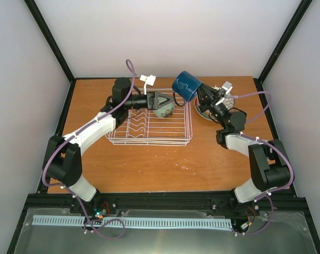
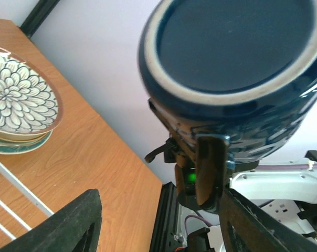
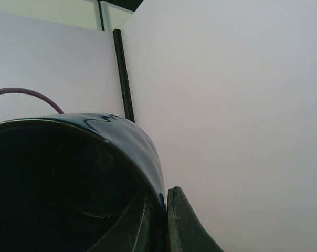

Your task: Load the mixed dishes into the dish rack

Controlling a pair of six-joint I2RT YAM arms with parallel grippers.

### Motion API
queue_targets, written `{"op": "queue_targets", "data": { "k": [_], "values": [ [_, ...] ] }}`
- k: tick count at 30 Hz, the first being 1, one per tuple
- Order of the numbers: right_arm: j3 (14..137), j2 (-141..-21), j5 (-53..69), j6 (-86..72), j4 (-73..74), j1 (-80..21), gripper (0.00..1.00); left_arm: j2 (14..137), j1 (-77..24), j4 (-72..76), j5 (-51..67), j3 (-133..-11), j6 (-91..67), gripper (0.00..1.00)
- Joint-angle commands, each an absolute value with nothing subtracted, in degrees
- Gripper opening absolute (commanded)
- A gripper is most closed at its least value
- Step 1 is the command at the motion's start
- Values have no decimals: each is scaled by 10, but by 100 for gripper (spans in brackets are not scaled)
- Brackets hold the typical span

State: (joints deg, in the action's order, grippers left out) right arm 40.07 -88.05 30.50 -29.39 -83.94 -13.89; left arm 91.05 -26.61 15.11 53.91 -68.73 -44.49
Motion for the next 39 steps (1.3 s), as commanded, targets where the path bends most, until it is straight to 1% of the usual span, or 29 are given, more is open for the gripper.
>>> {"op": "queue_targets", "data": {
  "k": [1,10,14,18,21,25,32,36,38,39],
  "values": [
    [419,-891,298,-315,-920,-140,3,920,-263,237,576,-703,-486,61],
    [428,-917,294,-338,-941,-140,3,929,-262,267,593,-698,-510,55],
    [435,-925,291,-350,-953,-140,3,943,-263,291,604,-698,-526,54],
    [442,-926,292,-359,-958,-140,3,950,-263,283,596,-697,-517,54],
    [448,-927,299,-362,-949,-140,3,952,-262,291,597,-695,-523,49],
    [449,-935,305,-372,-954,-140,3,958,-263,308,604,-708,-535,46],
    [450,-946,310,-383,-960,-140,3,973,-263,323,617,-737,-553,32],
    [454,-950,312,-385,-960,-140,3,982,-263,353,626,-735,-574,15],
    [455,-950,313,-387,-960,-140,3,982,-262,353,624,-733,-574,8],
    [457,-950,314,-389,-960,-140,3,983,-263,353,625,-733,-574,7]
  ]
}}
